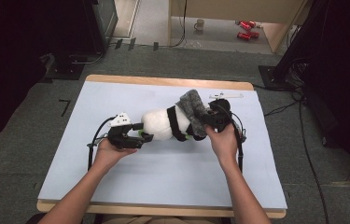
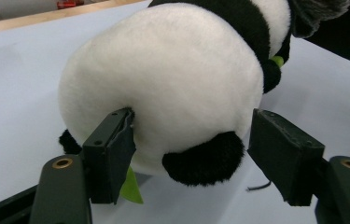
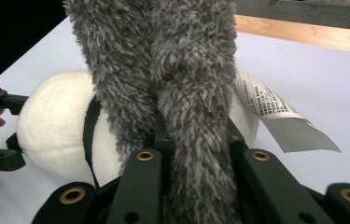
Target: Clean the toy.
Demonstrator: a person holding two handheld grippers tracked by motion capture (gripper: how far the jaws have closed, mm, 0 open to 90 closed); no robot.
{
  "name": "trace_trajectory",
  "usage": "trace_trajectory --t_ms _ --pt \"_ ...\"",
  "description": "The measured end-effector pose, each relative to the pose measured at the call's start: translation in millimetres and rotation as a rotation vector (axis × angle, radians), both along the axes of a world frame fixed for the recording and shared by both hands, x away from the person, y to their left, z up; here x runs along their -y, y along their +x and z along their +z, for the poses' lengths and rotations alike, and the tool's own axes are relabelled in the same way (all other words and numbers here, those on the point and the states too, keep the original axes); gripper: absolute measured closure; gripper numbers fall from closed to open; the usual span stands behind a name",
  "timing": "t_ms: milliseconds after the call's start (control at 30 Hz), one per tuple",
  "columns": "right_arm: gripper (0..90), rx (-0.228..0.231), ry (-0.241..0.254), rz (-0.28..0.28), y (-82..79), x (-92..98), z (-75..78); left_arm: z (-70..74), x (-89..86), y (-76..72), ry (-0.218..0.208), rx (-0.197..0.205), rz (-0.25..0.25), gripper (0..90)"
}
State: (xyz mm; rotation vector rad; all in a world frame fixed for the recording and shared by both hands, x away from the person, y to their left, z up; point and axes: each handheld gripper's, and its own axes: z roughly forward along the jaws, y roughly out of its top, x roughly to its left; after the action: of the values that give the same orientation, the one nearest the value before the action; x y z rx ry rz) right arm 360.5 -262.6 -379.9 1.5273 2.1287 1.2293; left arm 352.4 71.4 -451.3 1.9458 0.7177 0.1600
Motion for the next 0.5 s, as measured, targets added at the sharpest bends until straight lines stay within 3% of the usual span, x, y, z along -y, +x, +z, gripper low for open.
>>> trace_trajectory --t_ms 167,333,500 --pt "76.2 -0.003 0.010 -0.005 2.6 -0.3 0.1 -6.0 5.6 1.7 0.006 0.040 -0.002 27.7" --pt "75.9 -0.006 0.018 -0.013 5.5 0.0 -0.4 -8.9 11.2 6.6 -0.005 0.053 0.036 28.5" --pt "76.0 -0.002 0.025 -0.019 6.4 -0.2 0.5 -13.9 10.3 13.2 -0.026 0.052 0.061 40.8"
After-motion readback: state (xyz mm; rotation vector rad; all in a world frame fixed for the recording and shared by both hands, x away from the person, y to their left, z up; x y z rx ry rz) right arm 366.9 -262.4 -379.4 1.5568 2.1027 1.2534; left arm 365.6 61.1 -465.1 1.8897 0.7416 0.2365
